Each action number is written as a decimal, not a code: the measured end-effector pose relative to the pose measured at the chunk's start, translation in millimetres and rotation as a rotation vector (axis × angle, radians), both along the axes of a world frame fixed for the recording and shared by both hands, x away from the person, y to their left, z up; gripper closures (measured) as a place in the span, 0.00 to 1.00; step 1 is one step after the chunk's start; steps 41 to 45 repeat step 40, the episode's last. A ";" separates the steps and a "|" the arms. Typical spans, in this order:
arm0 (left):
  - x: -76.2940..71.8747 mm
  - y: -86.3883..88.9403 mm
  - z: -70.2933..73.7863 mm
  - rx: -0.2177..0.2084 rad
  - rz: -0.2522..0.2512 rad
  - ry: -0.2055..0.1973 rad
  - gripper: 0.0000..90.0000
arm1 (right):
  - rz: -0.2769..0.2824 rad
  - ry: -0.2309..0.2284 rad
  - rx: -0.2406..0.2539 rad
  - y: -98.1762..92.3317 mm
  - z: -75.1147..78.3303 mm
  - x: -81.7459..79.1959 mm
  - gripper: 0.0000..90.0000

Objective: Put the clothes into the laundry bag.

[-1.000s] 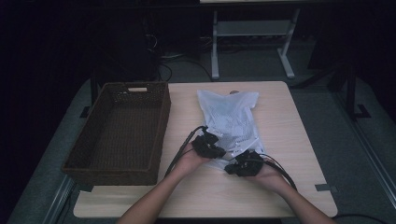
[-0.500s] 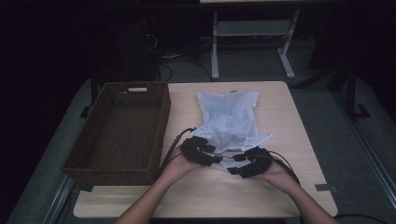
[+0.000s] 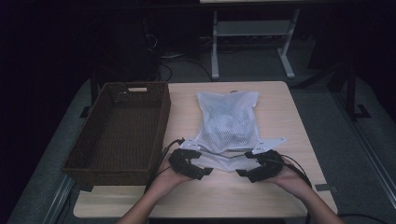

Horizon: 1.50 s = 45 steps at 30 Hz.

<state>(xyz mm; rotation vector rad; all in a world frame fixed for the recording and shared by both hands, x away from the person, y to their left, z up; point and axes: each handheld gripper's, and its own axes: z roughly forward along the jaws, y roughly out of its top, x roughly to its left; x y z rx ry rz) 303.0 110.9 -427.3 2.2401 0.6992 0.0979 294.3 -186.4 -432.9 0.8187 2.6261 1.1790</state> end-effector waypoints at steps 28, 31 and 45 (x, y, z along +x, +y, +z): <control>-30.0 25.4 -29.1 0.031 0.047 -0.046 0.16 | -0.240 -0.066 0.056 -80.6 -25.7 -48.1 0.14; -29.2 26.4 -30.2 0.029 0.045 -0.040 0.16 | -0.236 -0.059 0.048 -80.3 -28.3 -46.9 0.14; -29.7 26.4 -30.2 0.031 0.044 -0.037 0.16 | -0.238 -0.065 0.041 -81.7 -29.2 -46.7 0.14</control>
